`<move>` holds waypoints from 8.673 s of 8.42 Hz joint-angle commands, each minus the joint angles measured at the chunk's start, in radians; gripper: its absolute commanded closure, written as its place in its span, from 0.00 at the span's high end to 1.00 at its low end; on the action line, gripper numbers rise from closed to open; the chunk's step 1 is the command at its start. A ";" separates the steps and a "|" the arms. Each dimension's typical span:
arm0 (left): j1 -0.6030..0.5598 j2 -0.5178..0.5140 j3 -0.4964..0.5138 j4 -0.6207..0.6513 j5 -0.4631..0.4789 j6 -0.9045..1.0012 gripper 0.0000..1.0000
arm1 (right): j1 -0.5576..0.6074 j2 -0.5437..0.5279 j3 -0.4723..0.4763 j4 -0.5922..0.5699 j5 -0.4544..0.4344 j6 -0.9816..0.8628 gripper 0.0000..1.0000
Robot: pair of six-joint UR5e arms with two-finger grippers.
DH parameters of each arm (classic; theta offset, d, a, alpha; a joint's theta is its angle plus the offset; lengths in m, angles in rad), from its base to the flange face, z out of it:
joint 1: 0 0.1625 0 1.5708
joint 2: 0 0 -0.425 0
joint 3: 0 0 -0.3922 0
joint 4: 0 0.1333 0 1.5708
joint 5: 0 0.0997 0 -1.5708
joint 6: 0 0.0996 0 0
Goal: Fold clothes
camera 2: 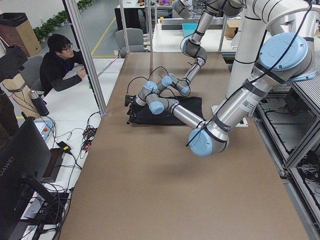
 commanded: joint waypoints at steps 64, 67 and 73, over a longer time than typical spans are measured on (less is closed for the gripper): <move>-0.006 -0.046 0.040 -0.002 0.006 -0.016 0.94 | -0.164 -0.598 0.740 0.091 0.446 0.407 0.94; -0.004 -0.042 0.043 -0.003 0.006 -0.012 0.94 | -0.186 -0.596 0.705 0.090 0.445 0.405 0.94; -0.003 -0.052 0.034 -0.002 0.009 -0.016 0.94 | -0.179 -0.628 0.784 0.087 0.454 0.408 0.94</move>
